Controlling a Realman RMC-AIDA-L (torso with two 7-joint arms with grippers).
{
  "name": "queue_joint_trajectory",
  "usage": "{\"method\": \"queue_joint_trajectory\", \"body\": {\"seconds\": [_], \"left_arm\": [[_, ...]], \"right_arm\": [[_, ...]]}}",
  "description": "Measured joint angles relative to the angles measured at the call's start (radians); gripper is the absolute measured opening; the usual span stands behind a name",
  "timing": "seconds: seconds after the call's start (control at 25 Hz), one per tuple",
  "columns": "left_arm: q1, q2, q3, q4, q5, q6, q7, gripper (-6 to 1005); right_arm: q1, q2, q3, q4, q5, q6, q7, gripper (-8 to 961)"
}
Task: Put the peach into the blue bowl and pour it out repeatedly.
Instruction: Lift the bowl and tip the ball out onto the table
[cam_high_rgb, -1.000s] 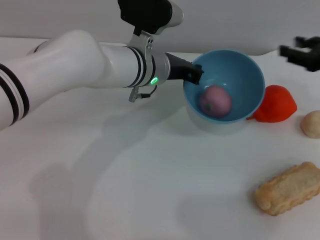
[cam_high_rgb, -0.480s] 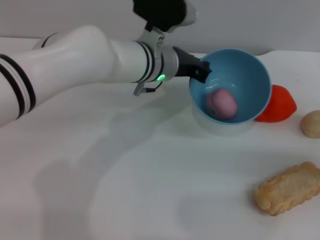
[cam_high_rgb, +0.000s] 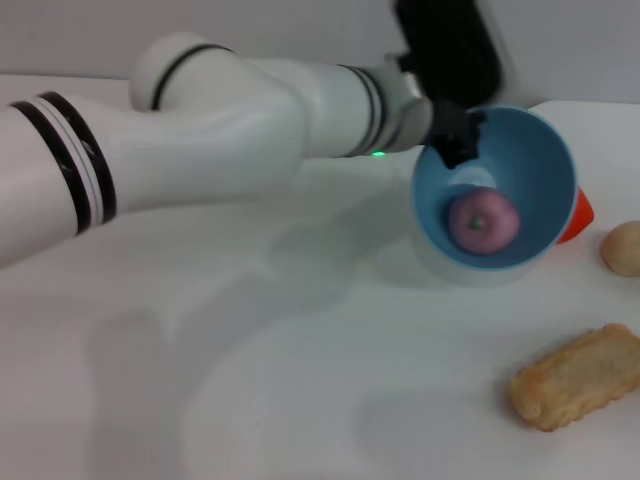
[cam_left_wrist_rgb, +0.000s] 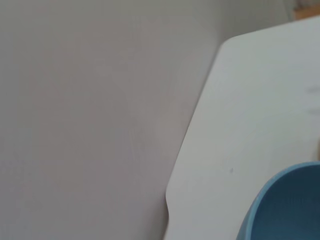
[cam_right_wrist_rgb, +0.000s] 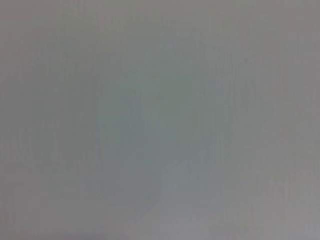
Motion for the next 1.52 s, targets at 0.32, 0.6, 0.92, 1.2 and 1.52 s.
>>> {"method": "queue_joint_trajectory", "body": {"seconds": [0.32,0.6,0.92,1.2,1.52], "left_arm": [[0.053,0.0,0.1,0.146,0.305,-0.074,0.005,0],[0.119,0.0,0.162,0.269,0.396,-0.138,0.234,0],[0.15,0.0,0.217,0.218,0.397,-0.281,0.543,-1],[0.191,0.0,0.263,0.193,0.398,-0.384,0.798,0],[0.204,0.0,0.268,0.16,0.395,-0.474,0.809,-1]], "right_arm": [[0.009,0.0,0.011,0.005,0.001,0.0,-0.001,534],[0.018,0.0,0.011,0.006,0.002,0.017,-0.001,533],[0.032,0.0,0.012,0.022,0.002,0.027,-0.002,534],[0.042,0.001,0.011,0.022,0.002,0.03,-0.001,534],[0.051,0.002,0.008,0.031,0.002,0.04,0.002,535]]}}
